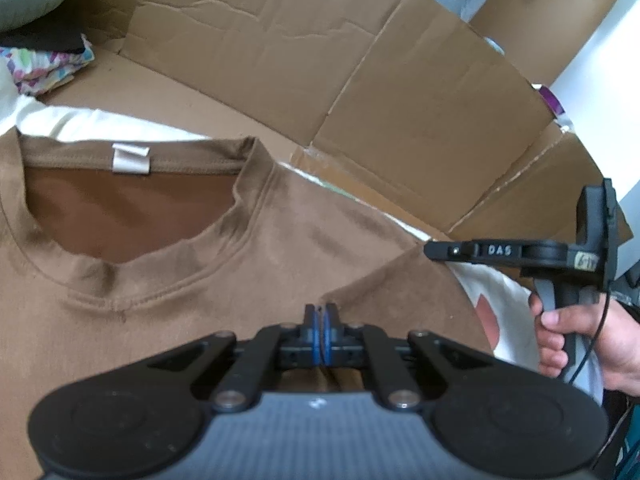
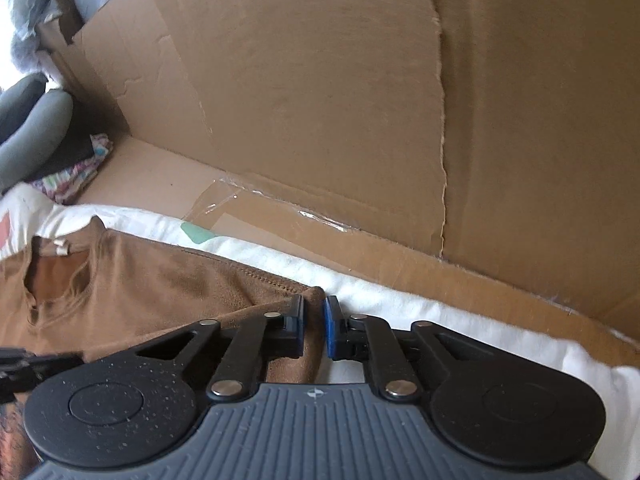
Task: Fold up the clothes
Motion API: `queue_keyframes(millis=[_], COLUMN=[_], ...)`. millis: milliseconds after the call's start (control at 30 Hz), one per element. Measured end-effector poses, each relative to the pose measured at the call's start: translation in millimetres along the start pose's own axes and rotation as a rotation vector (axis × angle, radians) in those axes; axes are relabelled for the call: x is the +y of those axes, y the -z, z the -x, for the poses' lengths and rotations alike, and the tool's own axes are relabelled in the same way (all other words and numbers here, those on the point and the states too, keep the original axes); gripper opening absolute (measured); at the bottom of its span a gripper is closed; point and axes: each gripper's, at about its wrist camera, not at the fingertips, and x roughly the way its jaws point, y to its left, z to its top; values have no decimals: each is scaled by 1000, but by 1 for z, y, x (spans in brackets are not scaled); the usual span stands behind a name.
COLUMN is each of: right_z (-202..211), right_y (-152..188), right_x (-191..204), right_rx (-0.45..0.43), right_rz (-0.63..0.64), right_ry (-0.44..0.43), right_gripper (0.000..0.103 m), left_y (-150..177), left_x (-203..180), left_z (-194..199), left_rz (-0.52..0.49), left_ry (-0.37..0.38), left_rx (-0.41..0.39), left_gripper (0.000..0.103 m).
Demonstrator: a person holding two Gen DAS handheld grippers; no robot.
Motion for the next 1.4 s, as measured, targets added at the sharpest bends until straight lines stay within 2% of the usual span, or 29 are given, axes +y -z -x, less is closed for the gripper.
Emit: queue_keyframes(millis=[200,233,300,367,433,567,833,1233,1400], right_z=[-1,0,5,14,24,41,62,85,97], right_y=[0,1,4,9,15,33,61,90,104], right_x=[5,5,6,9,10,8,21,25,18], right_rx=[11,11,7,-5,-12,4,44,58,78], right_rz=[-33,-50,-62,-32,-12,-31,73,199,184], right_ry=[52,63,69,62,52,11,-36,-39,-21], right_gripper=[12,18,23,37,46,46,46,46,46], left_y=[0,0,-3,-7,-9,-10,-5,19,23], left_x=[1,1,2,0,-4,-11,-28,-33,-35], left_z=[-8,-9,-8,-5,1,10,6,4,9], left_rz=[0,4,12,18,0,-38,-81,-123,-149], left_ry=[-18,-18,-18,-21,-32,-50,-83,-68,-60], left_rx=[35,43,53,52,48,50,53,83,89], left_gripper=[3,5,6,11,17,18,18,17,17])
